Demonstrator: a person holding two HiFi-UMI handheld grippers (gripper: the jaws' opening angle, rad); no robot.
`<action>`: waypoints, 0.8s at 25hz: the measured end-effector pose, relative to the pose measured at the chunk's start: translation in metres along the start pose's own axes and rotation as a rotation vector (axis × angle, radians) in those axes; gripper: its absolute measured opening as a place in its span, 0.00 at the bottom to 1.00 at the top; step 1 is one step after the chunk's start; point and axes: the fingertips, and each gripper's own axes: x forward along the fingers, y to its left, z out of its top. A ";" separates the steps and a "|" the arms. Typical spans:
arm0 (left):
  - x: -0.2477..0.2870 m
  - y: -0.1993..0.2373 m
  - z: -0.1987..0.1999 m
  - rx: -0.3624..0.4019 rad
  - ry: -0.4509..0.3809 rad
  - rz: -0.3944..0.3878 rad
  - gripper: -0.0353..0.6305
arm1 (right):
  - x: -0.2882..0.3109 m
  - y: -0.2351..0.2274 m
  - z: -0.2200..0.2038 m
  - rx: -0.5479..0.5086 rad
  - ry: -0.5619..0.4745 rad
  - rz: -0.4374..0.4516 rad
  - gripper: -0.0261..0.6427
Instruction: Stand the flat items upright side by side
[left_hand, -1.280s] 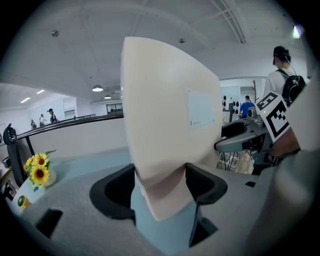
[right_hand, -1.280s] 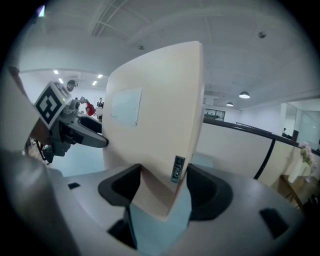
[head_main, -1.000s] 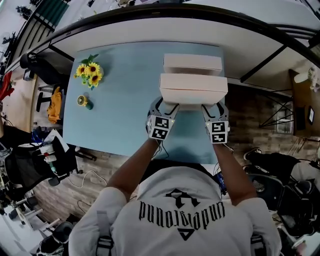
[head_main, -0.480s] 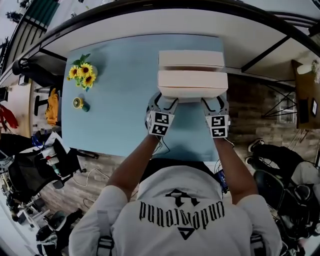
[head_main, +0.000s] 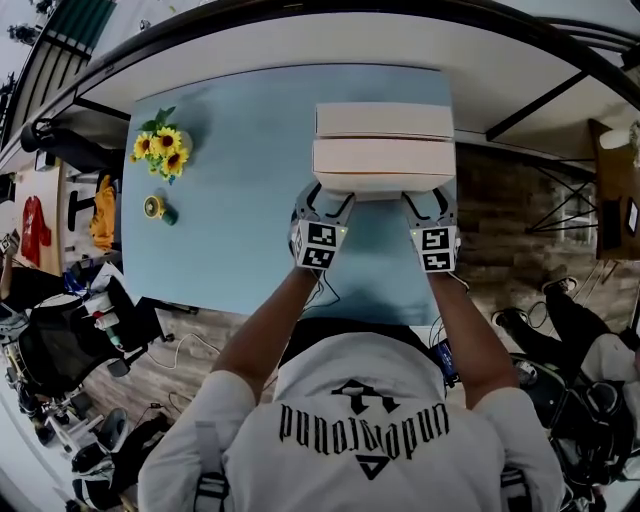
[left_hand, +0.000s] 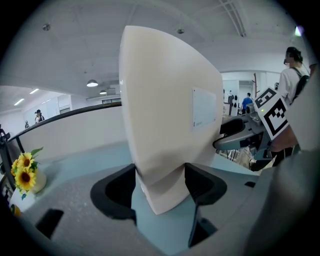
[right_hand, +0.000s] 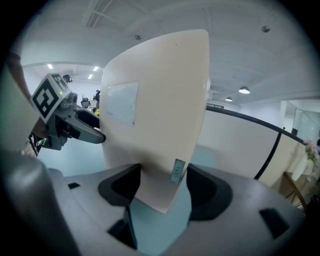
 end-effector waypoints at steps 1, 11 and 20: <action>0.002 0.001 0.000 0.000 -0.001 0.001 0.53 | 0.002 -0.001 0.000 -0.001 0.000 0.001 0.47; 0.004 0.003 0.005 0.012 -0.013 0.007 0.53 | 0.006 -0.005 0.002 -0.019 -0.003 -0.012 0.47; 0.009 0.003 0.006 0.015 -0.024 0.008 0.54 | 0.007 -0.009 0.001 -0.043 -0.001 -0.018 0.48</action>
